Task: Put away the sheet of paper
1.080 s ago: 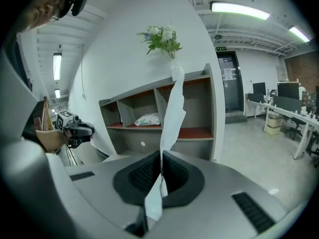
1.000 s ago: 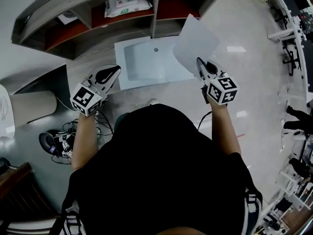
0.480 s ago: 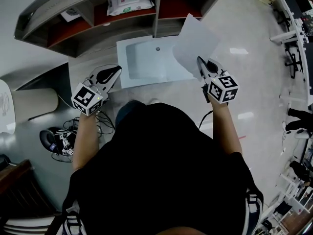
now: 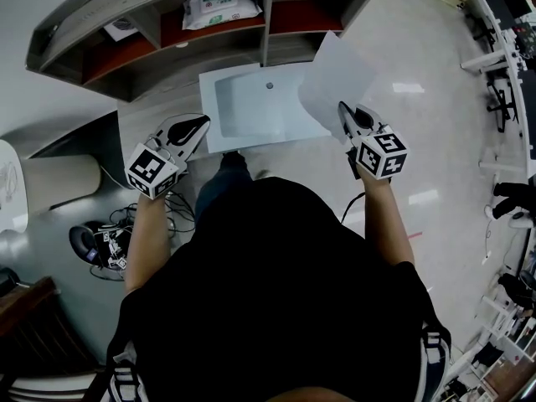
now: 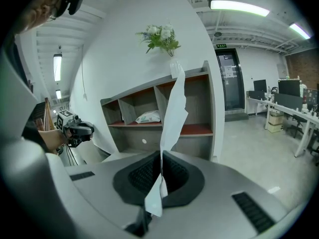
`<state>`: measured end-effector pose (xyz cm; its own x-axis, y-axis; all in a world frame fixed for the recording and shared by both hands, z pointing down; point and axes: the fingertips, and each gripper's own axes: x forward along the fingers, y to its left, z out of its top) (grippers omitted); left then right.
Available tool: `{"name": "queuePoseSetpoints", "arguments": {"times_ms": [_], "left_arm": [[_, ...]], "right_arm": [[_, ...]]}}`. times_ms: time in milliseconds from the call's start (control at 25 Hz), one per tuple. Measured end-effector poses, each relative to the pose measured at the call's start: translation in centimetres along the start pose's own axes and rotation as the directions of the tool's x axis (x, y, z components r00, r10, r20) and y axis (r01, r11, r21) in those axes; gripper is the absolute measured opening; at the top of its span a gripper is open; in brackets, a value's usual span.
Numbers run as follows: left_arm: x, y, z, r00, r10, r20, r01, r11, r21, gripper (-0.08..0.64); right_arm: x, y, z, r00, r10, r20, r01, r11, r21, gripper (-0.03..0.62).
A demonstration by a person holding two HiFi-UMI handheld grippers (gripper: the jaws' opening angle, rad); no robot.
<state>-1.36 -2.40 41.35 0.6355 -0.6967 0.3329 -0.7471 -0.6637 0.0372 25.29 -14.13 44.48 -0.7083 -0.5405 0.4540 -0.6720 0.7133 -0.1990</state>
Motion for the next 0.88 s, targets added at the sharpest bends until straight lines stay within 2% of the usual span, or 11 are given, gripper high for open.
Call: {"name": "queuePoseSetpoints", "arguments": {"times_ms": [880], "left_arm": [[1.8, 4.1, 0.5, 0.999, -0.041, 0.003, 0.041, 0.999, 0.009, 0.023]], "right_arm": [[2.7, -0.6, -0.5, 0.999, -0.024, -0.04, 0.025, 0.999, 0.035, 0.014]]}}
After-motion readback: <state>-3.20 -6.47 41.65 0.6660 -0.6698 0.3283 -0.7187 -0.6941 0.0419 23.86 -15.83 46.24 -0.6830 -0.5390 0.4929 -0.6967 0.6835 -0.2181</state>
